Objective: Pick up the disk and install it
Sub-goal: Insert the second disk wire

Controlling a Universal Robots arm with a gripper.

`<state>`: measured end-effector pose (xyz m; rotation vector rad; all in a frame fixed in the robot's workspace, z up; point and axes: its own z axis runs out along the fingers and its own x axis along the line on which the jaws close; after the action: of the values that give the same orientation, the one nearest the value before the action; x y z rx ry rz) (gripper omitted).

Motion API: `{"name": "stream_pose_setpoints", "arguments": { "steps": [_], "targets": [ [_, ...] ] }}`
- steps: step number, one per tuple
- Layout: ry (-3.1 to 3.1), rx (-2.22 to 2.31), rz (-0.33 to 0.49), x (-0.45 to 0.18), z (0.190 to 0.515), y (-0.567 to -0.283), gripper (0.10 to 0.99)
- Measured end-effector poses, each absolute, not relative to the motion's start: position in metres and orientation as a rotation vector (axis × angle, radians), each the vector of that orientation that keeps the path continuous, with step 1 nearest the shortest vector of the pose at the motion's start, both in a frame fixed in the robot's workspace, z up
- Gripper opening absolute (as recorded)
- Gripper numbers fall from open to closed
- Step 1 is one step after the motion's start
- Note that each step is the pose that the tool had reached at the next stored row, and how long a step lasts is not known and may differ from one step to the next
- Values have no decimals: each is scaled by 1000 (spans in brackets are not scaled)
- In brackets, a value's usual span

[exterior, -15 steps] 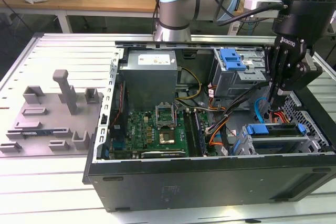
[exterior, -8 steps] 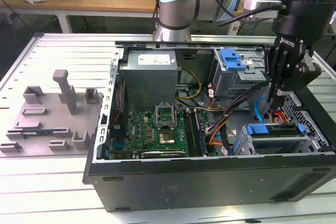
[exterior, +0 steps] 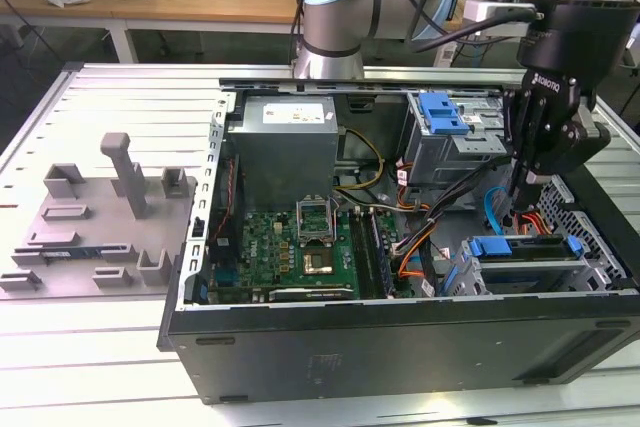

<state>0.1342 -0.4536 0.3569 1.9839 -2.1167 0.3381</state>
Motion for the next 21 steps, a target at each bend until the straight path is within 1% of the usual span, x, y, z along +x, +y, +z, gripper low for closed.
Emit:
{"name": "stream_pose_setpoints", "arguments": {
  "steps": [4, 5, 6, 13, 16, 17, 18, 21],
  "targets": [
    [-2116, 1984, 336, 134, 356, -454, 463],
    [-2116, 1983, 336, 134, 356, -454, 463],
    [-2116, 1983, 336, 134, 355, -453, 529],
    [-2115, 1983, 334, 134, 354, -453, 518],
    [-2115, 1983, 334, 134, 354, -453, 322],
    [-2115, 1983, 334, 134, 353, -452, 322],
    [-2115, 1983, 334, 134, 353, -452, 259],
    [-2115, 1983, 334, 134, 354, -452, 259]
  ]
}}
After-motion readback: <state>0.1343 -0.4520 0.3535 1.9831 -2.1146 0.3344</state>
